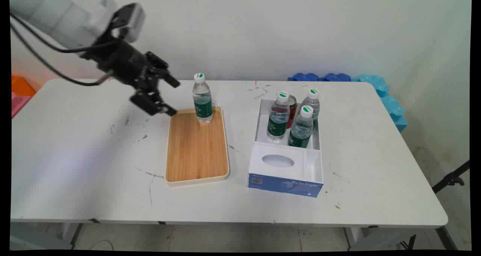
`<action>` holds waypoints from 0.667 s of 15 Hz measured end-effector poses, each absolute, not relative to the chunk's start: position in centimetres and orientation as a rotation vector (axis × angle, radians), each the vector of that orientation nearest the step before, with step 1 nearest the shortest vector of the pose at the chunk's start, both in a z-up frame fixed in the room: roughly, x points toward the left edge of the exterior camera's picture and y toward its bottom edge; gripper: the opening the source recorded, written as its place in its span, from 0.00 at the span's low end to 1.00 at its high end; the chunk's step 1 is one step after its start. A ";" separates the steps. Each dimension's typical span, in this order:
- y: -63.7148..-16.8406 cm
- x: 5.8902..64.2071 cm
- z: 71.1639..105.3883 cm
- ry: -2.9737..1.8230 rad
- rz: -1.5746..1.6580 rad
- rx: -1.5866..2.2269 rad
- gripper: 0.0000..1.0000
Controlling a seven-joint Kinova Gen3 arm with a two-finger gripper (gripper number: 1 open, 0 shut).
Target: Pick up the green bottle from the white box
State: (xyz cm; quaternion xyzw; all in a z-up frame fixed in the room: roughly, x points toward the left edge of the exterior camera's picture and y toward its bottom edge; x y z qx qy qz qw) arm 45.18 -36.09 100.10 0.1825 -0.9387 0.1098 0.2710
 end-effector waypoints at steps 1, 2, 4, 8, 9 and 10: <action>-36.7 43.9 99.7 -2.515 0.293 0.504 1.00; -37.4 42.8 99.4 -2.503 0.292 0.512 1.00; -38.8 40.0 98.4 -2.480 0.290 0.526 1.00; -41.8 35.1 96.1 -2.443 0.298 0.539 1.00; -42.5 33.9 95.4 -2.436 0.302 0.541 1.00; -43.3 32.7 94.7 -2.429 0.305 0.542 1.00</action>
